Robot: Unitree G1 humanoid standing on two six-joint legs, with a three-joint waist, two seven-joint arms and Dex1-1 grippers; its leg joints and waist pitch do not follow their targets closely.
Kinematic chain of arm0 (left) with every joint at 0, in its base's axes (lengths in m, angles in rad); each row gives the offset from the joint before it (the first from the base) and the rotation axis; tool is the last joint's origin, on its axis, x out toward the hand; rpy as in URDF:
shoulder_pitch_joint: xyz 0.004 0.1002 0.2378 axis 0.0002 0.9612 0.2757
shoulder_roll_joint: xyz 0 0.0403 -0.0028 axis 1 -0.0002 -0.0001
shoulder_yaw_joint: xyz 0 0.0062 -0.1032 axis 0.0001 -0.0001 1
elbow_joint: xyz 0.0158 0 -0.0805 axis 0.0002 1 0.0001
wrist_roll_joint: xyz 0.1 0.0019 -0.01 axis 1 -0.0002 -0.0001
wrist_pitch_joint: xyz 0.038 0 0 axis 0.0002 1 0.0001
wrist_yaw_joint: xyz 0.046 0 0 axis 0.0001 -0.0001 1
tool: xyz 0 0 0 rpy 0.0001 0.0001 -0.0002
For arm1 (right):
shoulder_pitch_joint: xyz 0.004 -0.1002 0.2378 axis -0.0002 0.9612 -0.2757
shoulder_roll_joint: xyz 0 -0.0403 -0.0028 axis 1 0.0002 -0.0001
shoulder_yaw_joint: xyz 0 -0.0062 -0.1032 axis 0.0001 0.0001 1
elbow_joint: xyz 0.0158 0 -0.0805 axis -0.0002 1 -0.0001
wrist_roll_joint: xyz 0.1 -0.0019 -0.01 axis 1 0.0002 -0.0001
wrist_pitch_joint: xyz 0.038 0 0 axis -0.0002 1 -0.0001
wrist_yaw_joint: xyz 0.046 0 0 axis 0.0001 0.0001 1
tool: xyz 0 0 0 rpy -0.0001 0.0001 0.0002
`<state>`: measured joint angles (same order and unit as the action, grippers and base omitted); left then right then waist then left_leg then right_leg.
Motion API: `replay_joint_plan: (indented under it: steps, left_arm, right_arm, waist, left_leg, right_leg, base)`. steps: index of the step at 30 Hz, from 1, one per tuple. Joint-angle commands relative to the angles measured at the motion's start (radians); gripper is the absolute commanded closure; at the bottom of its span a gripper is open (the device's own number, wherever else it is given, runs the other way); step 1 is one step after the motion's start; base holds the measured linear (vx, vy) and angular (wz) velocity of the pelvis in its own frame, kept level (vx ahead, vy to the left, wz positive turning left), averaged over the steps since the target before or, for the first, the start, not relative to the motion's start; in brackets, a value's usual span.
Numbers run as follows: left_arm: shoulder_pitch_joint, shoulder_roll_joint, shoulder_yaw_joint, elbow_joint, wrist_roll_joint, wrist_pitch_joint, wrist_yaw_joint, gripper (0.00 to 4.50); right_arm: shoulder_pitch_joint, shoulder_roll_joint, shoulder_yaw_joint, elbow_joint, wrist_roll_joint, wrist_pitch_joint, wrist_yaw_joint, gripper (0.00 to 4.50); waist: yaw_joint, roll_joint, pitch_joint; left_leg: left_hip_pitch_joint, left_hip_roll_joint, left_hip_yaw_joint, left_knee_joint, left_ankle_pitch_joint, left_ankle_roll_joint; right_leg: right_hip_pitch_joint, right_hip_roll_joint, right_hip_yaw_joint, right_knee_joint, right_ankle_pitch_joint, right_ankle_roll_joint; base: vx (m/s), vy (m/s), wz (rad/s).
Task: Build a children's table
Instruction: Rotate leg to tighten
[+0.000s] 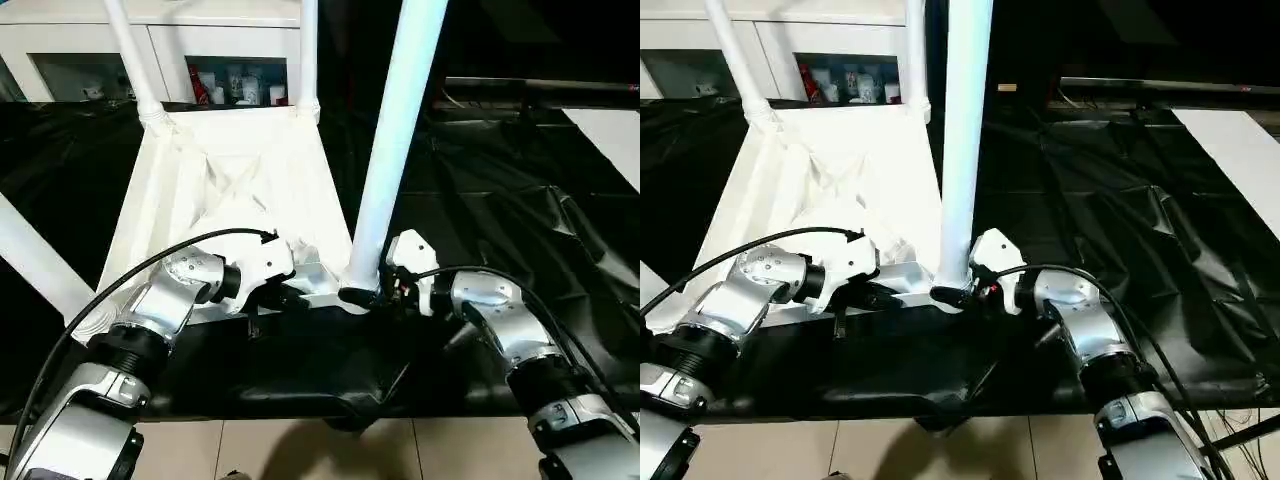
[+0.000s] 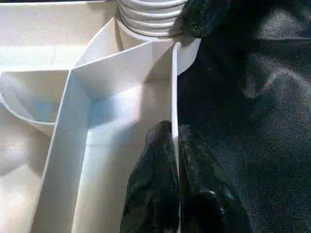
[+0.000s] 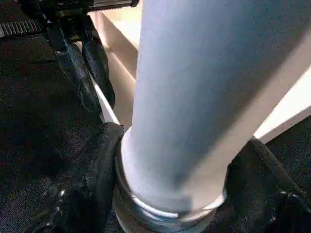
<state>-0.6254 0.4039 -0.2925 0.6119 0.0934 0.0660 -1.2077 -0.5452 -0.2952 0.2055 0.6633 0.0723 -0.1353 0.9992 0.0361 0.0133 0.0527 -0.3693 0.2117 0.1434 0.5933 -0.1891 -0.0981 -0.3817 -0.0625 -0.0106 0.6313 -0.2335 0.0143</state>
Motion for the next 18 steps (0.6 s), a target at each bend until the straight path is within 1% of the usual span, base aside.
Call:
replay_joint_plan:
  steps: [1,4,5,7,9,10,11,12,13,14,15,17,18]
  left_arm:
    - [0.023,0.006,-0.020,0.009,-0.005,0.009,-0.024,4.50]
    - [0.028,0.011,-0.020,0.006,-0.009,0.012,-0.031,4.50]
    - [0.030,0.011,-0.019,0.004,-0.010,0.014,-0.032,4.50]
    - [0.037,0.004,-0.011,0.004,-0.012,0.028,-0.010,4.50]
    - [0.036,-0.009,-0.004,0.010,-0.009,0.041,0.021,4.50]
    - [0.030,-0.027,0.005,0.021,-0.005,0.059,0.063,4.50]
    - [0.027,-0.038,0.010,0.028,-0.003,0.071,0.087,4.50]
    - [0.013,-0.082,0.026,0.051,0.001,0.098,0.171,4.50]
    - [0.010,-0.092,0.029,0.055,0.002,0.103,0.189,4.50]
    - [0.002,-0.111,0.032,0.067,0.008,0.113,0.226,4.50]
    - [-0.013,-0.141,0.036,0.093,0.022,0.124,0.293,4.50]
    - [-0.032,-0.177,0.040,0.124,0.038,0.147,0.372,4.50]
    - [-0.053,-0.215,0.050,0.152,0.050,0.171,0.460,4.50]
  right_arm:
    - [-0.015,-0.001,-0.006,0.019,0.002,-0.013,0.004,1.77]
    - [-0.012,0.006,-0.010,0.023,0.007,-0.011,0.001,1.78]
    - [-0.011,0.010,-0.015,0.026,0.010,-0.010,-0.007,1.78]
    - [-0.012,0.038,-0.048,0.058,0.018,-0.004,-0.085,1.78]
    - [-0.015,0.059,-0.073,0.084,0.023,0.004,-0.148,1.79]
    - [-0.016,0.081,-0.094,0.106,0.028,0.010,-0.206,1.79]
    - [-0.016,0.093,-0.105,0.117,0.031,0.011,-0.237,1.79]
    - [-0.018,0.135,-0.136,0.157,0.039,0.018,-0.341,1.80]
    - [-0.019,0.144,-0.143,0.165,0.040,0.019,-0.363,1.80]
    - [-0.023,0.161,-0.153,0.186,0.038,0.019,-0.415,1.80]
    - [-0.031,0.185,-0.162,0.217,0.030,0.019,-0.489,1.80]
    - [-0.044,0.209,-0.165,0.256,0.006,0.013,-0.592,1.81]
    - [-0.063,0.234,-0.172,0.292,-0.010,0.022,-0.692,1.81]
  waist:
    - [0.005,-0.008,-0.072]
    - [0.004,-0.007,-0.072]
    - [0.004,-0.004,-0.073]
    - [0.001,-0.005,-0.072]
    - [-0.005,-0.004,-0.068]
    - [-0.005,-0.004,-0.068]
    - [-0.008,-0.004,-0.064]
    - [-0.010,-0.003,-0.064]
    - [-0.010,-0.002,-0.062]
    - [-0.009,-0.004,-0.062]
    - [-0.009,-0.003,-0.064]
    - [-0.009,-0.001,-0.062]
    - [-0.007,-0.003,-0.062]
  left_leg:
    - [0.004,0.002,0.021,-0.055,-0.054,0.104]
    - [0.003,0.002,0.020,-0.055,-0.043,0.109]
    - [0.003,0.002,0.020,-0.055,-0.042,0.108]
    - [0.003,0.002,0.020,-0.056,-0.047,0.104]
    - [0.004,0.003,0.020,-0.061,-0.085,0.084]
    - [0.006,0.004,0.021,-0.061,-0.095,0.077]
    - [0.007,0.004,0.022,-0.064,-0.117,0.062]
    - [0.007,0.004,0.023,-0.066,-0.127,0.045]
    - [0.009,0.003,0.024,-0.067,-0.135,0.037]
    - [0.011,0.002,0.023,-0.067,-0.150,0.026]
    - [0.011,0.004,0.023,-0.068,-0.145,0.020]
    - [0.014,0.003,0.024,-0.069,-0.143,0.015]
    - [0.011,0.001,0.025,-0.069,-0.144,0.011]
  right_leg:
    - [0.056,-0.047,0.018,-0.049,0.199,-0.327]
    - [0.057,-0.045,0.017,-0.048,0.214,-0.328]
    - [0.057,-0.045,0.018,-0.047,0.217,-0.329]
    - [0.056,-0.046,0.017,-0.048,0.213,-0.330]
    - [0.054,-0.046,0.016,-0.054,0.151,-0.327]
    - [0.053,-0.046,0.017,-0.056,0.135,-0.325]
    - [0.051,-0.047,0.019,-0.060,0.093,-0.321]
    - [0.051,-0.047,0.019,-0.064,0.059,-0.312]
    - [0.047,-0.047,0.020,-0.066,0.038,-0.308]
    - [0.048,-0.048,0.020,-0.070,-0.003,-0.298]
    - [0.048,-0.047,0.021,-0.070,-0.008,-0.294]
    - [0.043,-0.046,0.021,-0.073,-0.011,-0.288]
    - [0.044,-0.046,0.022,-0.073,-0.017,-0.282]
  base:
    - [0.000,0.000,0.00]
    - [0.000,0.000,0.00]
    - [0.000,0.000,0.00]
    - [0.000,0.000,0.00]
    - [0.000,0.000,0.00]
    - [0.000,0.000,0.00]
    - [0.000,0.000,0.00]
    - [0.000,0.000,0.00]
    - [0.000,0.000,0.00]
    - [0.000,0.000,0.00]
    - [0.000,0.000,0.00]
    - [0.000,0.000,0.00]
    - [0.000,0.000,0.00]
